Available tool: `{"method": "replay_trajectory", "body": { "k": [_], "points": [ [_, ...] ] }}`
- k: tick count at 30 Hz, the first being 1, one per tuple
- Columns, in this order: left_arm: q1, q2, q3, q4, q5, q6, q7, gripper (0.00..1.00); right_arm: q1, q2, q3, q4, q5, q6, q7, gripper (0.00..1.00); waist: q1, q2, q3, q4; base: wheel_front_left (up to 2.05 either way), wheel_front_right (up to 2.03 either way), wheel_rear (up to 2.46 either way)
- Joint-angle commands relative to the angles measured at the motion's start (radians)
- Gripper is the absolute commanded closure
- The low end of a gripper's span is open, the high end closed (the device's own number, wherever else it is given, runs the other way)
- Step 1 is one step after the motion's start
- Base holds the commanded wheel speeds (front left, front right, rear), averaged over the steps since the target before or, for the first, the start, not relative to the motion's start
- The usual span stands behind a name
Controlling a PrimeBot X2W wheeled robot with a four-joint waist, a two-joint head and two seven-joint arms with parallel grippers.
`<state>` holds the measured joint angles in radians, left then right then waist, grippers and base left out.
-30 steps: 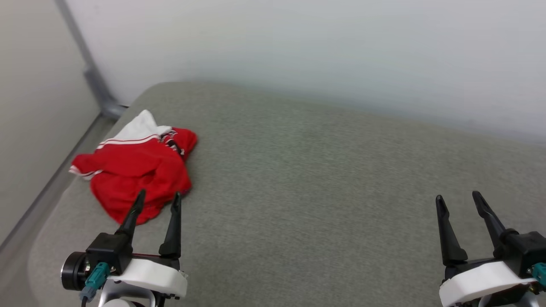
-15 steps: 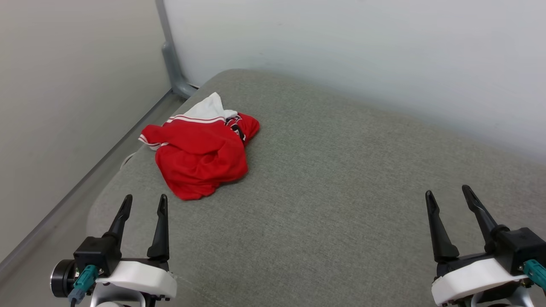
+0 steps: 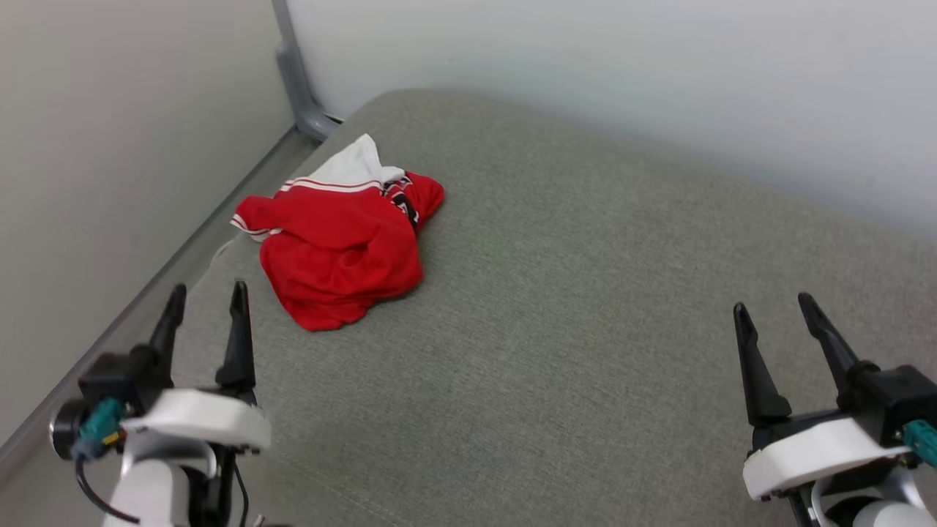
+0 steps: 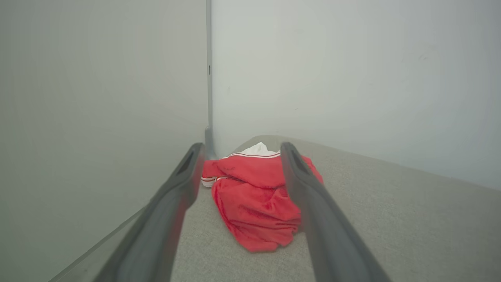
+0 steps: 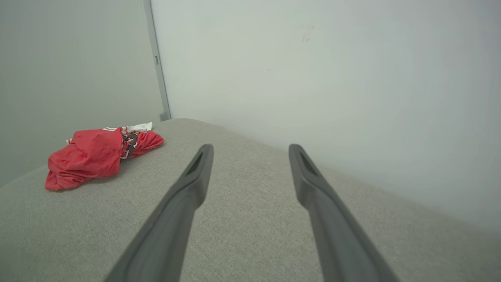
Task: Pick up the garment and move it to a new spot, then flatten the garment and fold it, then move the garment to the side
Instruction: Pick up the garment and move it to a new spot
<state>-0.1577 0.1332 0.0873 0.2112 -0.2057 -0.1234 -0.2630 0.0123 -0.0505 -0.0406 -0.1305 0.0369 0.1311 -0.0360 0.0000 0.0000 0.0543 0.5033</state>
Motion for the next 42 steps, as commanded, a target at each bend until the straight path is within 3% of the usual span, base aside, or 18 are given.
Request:
{"method": "replay_trajectory", "body": {
  "k": [1,11,17,23,31,35,36,38,39,42],
  "points": [
    [-0.067,0.015,0.011,0.030,-0.011,-0.005,-0.003,0.00,-0.032,0.000,0.000,-0.017,-0.013,-0.001,0.010,0.00,0.0000,0.0000,0.047,-0.033,0.00,0.00,0.00],
    [-0.379,0.111,0.028,0.202,-0.139,-0.007,0.127,0.00,-0.117,0.000,0.020,-0.089,-0.072,-0.001,0.060,0.00,0.0000,0.0000,0.215,-0.133,0.00,0.00,0.00],
    [-0.560,0.206,-0.024,0.297,-0.240,-0.008,0.309,0.00,-0.178,0.000,0.013,-0.120,-0.100,-0.001,0.060,0.00,0.0000,0.0000,0.325,-0.187,0.00,0.00,0.00],
    [-0.670,0.319,-0.077,0.454,-0.395,-0.007,0.628,0.00,-0.233,0.000,0.032,-0.111,-0.107,-0.001,0.041,0.00,0.0000,0.0000,0.408,-0.245,0.00,0.00,0.00],
    [-0.699,0.362,-0.101,0.609,-0.506,-0.007,0.897,0.00,-0.268,0.000,0.033,-0.096,-0.107,-0.001,0.027,0.00,0.0000,0.0000,0.466,-0.285,0.00,0.00,0.00],
    [-0.674,0.327,-0.139,0.714,-0.517,-0.007,0.968,0.00,-0.285,0.000,0.027,-0.097,-0.115,-0.001,0.029,0.00,0.0000,0.0000,0.486,-0.301,0.00,0.00,0.00],
    [-0.670,0.320,-0.149,0.728,-0.515,-0.007,0.977,0.35,-0.284,0.000,0.027,-0.097,-0.115,-0.001,0.029,0.00,0.0000,0.0000,0.486,-0.302,0.00,0.00,0.00],
    [-0.666,0.307,-0.158,0.738,-0.521,-0.007,0.959,0.71,-0.281,0.000,0.025,-0.095,-0.113,-0.001,0.027,0.00,0.0000,0.0000,0.478,-0.304,0.00,0.00,0.00],
    [-0.664,0.304,-0.168,0.738,-0.519,-0.007,0.953,1.00,-0.278,0.000,0.024,-0.095,-0.113,-0.001,0.026,0.00,0.0000,0.0000,0.473,-0.303,0.00,0.00,0.00],
    [-0.664,0.312,-0.189,0.733,-0.513,-0.007,0.910,1.00,-0.265,0.000,0.019,-0.091,-0.107,-0.001,0.025,0.00,0.0000,0.0000,0.448,-0.298,0.00,0.00,0.00]
  ]
}}
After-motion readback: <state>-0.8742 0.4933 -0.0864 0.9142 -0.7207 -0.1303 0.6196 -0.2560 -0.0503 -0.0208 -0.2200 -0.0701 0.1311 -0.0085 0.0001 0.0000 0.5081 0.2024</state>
